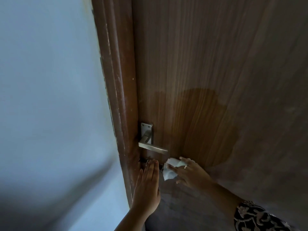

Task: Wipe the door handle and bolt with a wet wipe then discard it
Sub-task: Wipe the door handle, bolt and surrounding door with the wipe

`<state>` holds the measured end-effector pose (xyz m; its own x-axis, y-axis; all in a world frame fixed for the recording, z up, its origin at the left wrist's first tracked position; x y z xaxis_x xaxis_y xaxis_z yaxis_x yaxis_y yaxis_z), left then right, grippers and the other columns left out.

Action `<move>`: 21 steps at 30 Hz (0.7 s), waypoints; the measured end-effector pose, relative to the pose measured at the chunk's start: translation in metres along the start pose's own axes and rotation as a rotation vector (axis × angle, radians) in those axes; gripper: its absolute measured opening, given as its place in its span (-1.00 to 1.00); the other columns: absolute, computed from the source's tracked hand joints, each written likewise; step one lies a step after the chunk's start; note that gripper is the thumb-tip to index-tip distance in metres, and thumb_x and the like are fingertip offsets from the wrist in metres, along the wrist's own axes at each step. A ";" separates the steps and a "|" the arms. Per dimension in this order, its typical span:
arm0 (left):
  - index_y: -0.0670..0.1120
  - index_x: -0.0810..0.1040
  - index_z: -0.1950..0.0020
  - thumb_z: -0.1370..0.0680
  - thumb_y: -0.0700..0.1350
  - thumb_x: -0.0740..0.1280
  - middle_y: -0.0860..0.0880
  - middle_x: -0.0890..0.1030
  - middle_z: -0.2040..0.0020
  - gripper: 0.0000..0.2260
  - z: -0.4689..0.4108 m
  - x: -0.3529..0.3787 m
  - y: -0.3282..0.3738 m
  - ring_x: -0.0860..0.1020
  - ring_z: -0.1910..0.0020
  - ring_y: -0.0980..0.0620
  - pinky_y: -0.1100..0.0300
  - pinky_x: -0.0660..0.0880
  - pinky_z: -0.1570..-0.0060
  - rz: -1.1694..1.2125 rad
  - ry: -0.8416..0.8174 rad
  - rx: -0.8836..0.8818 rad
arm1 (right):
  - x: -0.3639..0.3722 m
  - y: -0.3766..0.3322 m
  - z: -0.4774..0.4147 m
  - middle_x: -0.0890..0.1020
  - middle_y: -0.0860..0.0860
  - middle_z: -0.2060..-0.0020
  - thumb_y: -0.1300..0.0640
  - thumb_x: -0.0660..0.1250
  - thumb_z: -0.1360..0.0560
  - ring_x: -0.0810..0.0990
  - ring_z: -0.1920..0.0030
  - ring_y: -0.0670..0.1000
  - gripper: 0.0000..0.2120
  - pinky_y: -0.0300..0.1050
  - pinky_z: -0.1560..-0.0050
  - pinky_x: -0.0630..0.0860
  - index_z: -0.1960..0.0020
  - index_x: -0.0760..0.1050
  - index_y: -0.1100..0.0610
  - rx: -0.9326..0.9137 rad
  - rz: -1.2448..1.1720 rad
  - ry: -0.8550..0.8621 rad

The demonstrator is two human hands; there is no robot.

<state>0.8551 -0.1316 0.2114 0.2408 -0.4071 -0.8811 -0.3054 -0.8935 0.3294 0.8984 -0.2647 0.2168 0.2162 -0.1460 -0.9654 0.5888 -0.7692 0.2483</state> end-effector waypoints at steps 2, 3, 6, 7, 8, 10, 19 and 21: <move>-0.03 -0.10 -0.56 -0.60 -0.10 0.21 0.03 -0.05 -0.57 -0.37 -0.002 0.003 0.008 -0.24 -0.47 0.11 0.15 -0.28 -0.43 -0.040 -0.023 0.022 | 0.003 0.004 0.013 0.69 -0.19 0.04 -0.30 0.48 -0.21 0.58 -0.20 -0.04 -0.25 -0.09 -0.17 0.52 -0.34 0.43 -0.10 -0.040 0.012 -0.014; -0.01 -0.15 -0.56 -0.61 -0.09 0.18 0.05 -0.09 -0.58 -0.36 -0.002 0.004 0.012 -0.28 -0.47 0.12 0.18 -0.36 -0.39 -0.060 -0.035 0.046 | 0.003 0.006 0.021 0.69 -0.22 0.10 -0.30 0.49 -0.19 0.62 -0.12 -0.09 -0.26 -0.13 -0.19 0.51 -0.32 0.46 -0.10 -0.048 0.017 -0.046; 0.02 -0.24 -0.54 -0.61 -0.09 0.16 0.06 -0.14 -0.58 -0.34 -0.004 0.008 0.018 -0.26 -0.50 0.11 0.19 -0.36 -0.40 -0.052 -0.041 0.073 | -0.004 0.017 0.041 0.68 -0.22 0.03 -0.19 0.43 -0.34 0.63 0.06 -0.19 -0.33 -0.09 -0.42 0.18 -0.39 0.39 -0.03 -0.083 0.041 -0.005; 0.02 -0.27 -0.53 -0.61 -0.09 0.15 0.06 -0.15 -0.58 -0.33 -0.004 0.009 0.019 -0.23 -0.52 0.09 0.19 -0.31 -0.43 -0.044 -0.043 0.078 | -0.014 0.024 0.046 0.67 -0.20 -0.01 -0.15 0.43 -0.36 0.62 0.08 -0.18 -0.36 -0.04 -0.44 0.08 -0.39 0.39 -0.03 -0.045 0.054 0.042; 0.02 -0.29 -0.52 -0.61 -0.09 0.15 0.05 -0.16 -0.58 -0.32 -0.004 0.011 0.021 -0.20 -0.54 0.08 0.19 -0.26 -0.46 -0.031 -0.046 0.087 | -0.026 0.033 0.049 0.65 -0.18 -0.08 -0.13 0.42 -0.38 0.61 0.06 -0.15 -0.38 -0.03 -0.45 0.03 -0.39 0.40 -0.03 0.007 0.061 0.123; 0.02 -0.34 -0.49 -0.61 -0.08 0.14 0.05 -0.17 -0.57 -0.31 -0.005 0.012 0.026 -0.17 -0.54 0.08 0.16 -0.17 -0.51 -0.012 -0.047 0.102 | -0.052 0.049 0.054 0.52 -0.14 -0.30 -0.13 0.29 -0.48 0.55 -0.08 -0.13 -0.42 -0.05 -0.47 -0.03 -0.46 0.29 -0.02 0.135 0.054 0.262; -0.02 -0.27 -0.51 -0.61 -0.11 0.14 0.05 -0.18 -0.55 -0.34 -0.020 0.009 0.051 -0.29 -0.47 0.14 0.15 -0.15 -0.50 0.035 -0.025 0.168 | -0.027 0.045 0.057 0.54 -0.05 -0.29 -0.19 0.10 -0.54 0.58 -0.17 -0.03 -0.36 -0.06 -0.46 0.04 -0.52 0.04 0.04 0.200 0.115 0.113; -0.01 -0.31 -0.49 -0.61 -0.10 0.14 0.06 -0.21 -0.54 -0.33 -0.021 0.011 0.051 -0.31 -0.47 0.14 0.14 -0.13 -0.52 0.038 -0.024 0.170 | -0.031 0.052 0.063 0.54 -0.05 -0.29 -0.19 0.11 -0.55 0.58 -0.16 -0.02 -0.37 -0.06 -0.46 -0.01 -0.53 0.06 0.01 0.212 0.098 0.147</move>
<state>0.8619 -0.1854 0.2260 0.2048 -0.4331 -0.8778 -0.4655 -0.8320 0.3019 0.8730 -0.3396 0.2549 0.3839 -0.1466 -0.9117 0.3868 -0.8710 0.3030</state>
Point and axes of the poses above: each hand's wrist, its own z-axis away from the middle knuckle, its own x-axis out of the palm, y = z × x, the point moved 9 cm from there along -z, towards the middle knuckle
